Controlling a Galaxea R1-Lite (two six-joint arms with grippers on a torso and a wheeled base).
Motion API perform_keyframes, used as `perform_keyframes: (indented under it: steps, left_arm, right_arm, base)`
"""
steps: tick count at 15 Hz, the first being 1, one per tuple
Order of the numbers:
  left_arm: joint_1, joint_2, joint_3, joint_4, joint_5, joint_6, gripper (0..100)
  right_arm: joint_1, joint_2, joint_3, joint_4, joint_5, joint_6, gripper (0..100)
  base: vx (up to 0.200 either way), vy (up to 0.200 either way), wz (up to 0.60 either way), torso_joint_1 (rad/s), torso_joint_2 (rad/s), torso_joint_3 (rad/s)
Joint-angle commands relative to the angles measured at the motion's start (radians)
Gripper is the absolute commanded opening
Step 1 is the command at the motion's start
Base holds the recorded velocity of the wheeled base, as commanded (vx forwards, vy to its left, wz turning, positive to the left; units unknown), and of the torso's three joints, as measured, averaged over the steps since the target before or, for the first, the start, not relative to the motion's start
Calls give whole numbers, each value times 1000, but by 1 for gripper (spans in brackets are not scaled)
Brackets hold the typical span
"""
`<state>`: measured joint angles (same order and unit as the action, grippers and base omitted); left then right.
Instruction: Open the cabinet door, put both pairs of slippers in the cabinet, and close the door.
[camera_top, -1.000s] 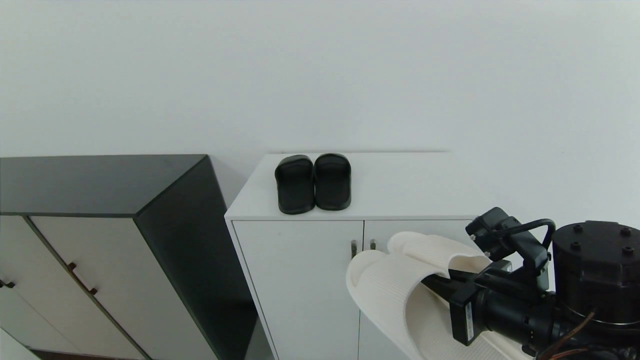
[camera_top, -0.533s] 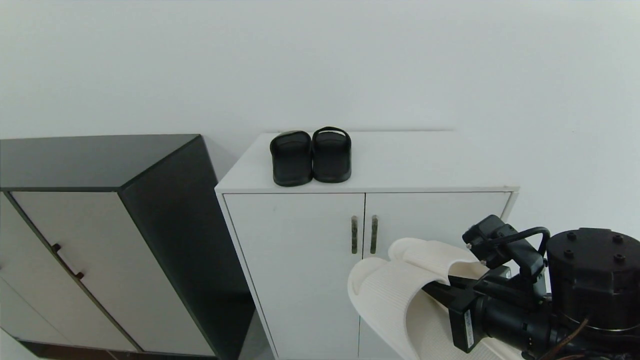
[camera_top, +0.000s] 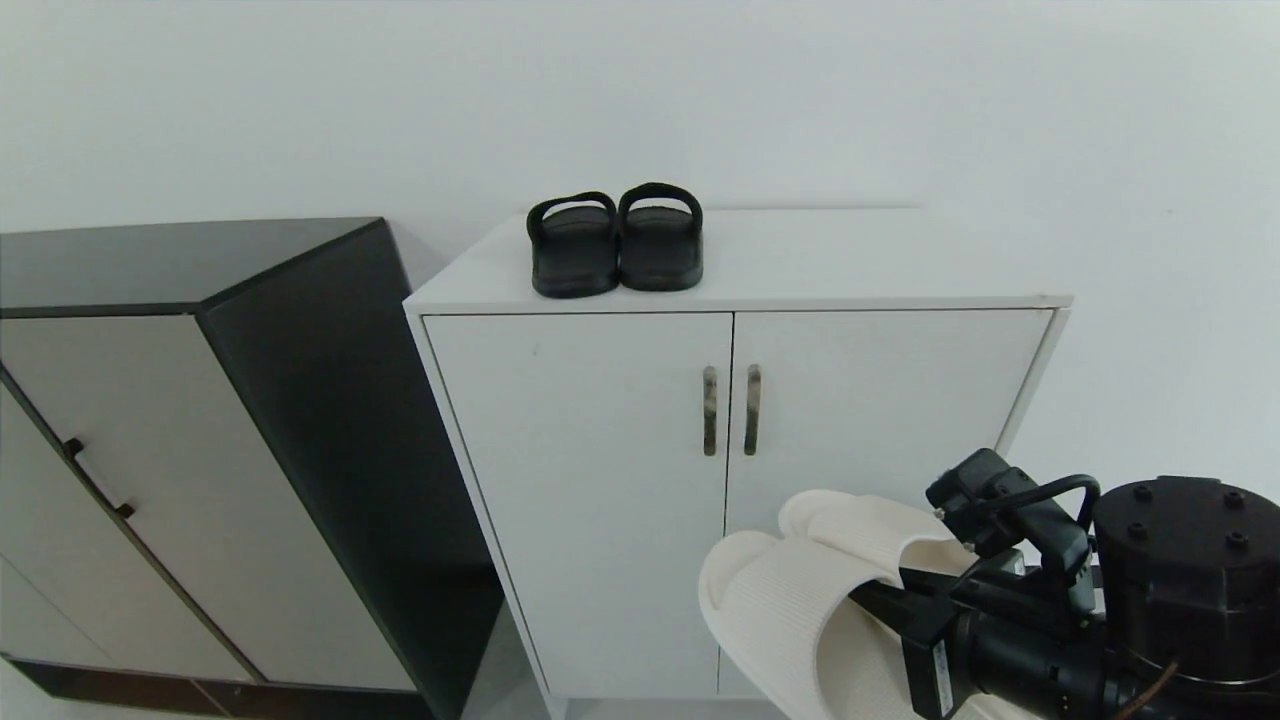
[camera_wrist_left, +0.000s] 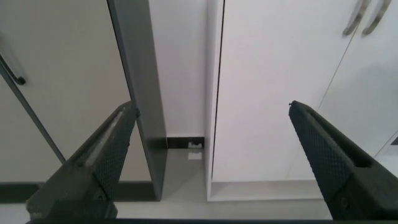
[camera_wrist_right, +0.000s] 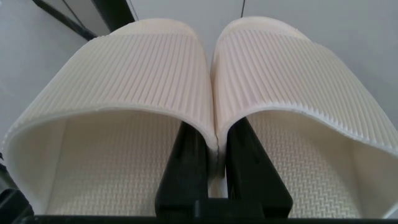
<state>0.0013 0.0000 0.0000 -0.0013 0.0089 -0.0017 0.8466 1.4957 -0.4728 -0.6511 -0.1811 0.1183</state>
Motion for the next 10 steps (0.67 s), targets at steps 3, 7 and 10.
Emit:
perform_keyframes:
  steps: [3, 7, 10]
  left_arm:
    - [0, 2, 0, 0, 8, -24, 100]
    - [0, 2, 0, 0, -4, -20, 100]
    - [0, 2, -2, 4, -33, 31, 100]
  right_arm:
    - [22, 1, 37, -27, 6, 1, 0]
    - [32, -9, 105, -84, 28, 6, 0]
    - [48, -3, 158, -160, 25, 1, 0]
  base:
    - [0, 0, 0, -129, 465, 338]
    - [0, 0, 0, -99, 449, 358]
    - [0, 0, 0, -45, 444, 391]
